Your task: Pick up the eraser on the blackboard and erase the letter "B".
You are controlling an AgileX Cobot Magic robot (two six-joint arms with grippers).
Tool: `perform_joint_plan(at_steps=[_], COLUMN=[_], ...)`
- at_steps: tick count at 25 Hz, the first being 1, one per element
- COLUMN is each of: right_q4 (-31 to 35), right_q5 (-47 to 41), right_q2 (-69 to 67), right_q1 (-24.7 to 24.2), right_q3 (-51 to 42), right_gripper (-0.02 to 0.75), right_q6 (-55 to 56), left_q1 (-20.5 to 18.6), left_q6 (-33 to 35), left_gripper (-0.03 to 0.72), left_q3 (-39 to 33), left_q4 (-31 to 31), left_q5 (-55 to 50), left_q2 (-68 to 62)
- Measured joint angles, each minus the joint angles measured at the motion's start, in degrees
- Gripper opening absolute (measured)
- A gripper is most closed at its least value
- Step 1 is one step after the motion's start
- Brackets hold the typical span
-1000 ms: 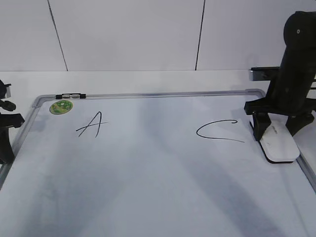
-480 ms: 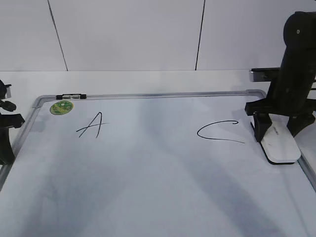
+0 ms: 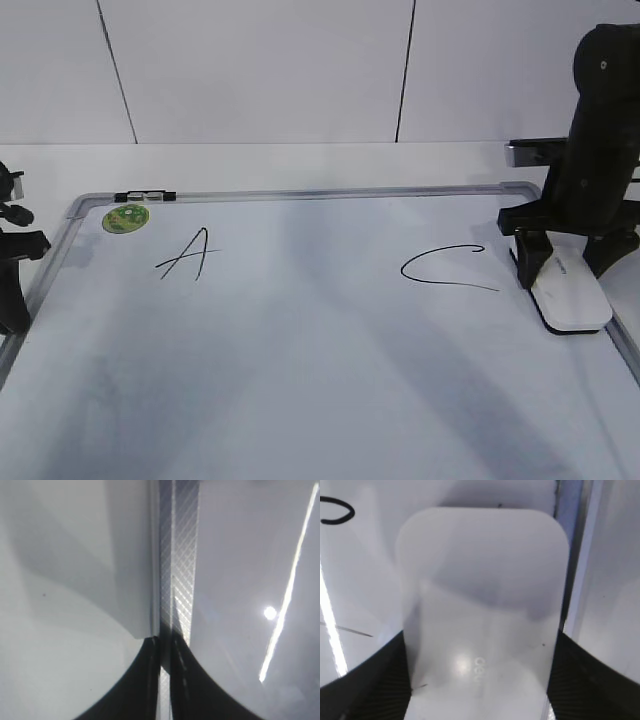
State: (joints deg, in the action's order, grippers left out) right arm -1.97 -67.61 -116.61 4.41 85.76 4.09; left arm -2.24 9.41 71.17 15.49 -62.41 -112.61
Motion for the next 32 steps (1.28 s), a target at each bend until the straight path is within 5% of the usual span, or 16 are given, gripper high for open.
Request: perform_joint_plan(at_steps=[32], right_q4=[-0.4], right_q5=[-2.0], right_q2=[-0.1], right_q1=[0.0], right_q3=[6.3], right_gripper=[0.604], right_q6=[0.0], left_q1=[0.0], left_q6=[0.1], left_gripper=[0.016], left_q3=[0.0], left_q4=[0.1], left_q5=[-0.2], left_q2=[0.0])
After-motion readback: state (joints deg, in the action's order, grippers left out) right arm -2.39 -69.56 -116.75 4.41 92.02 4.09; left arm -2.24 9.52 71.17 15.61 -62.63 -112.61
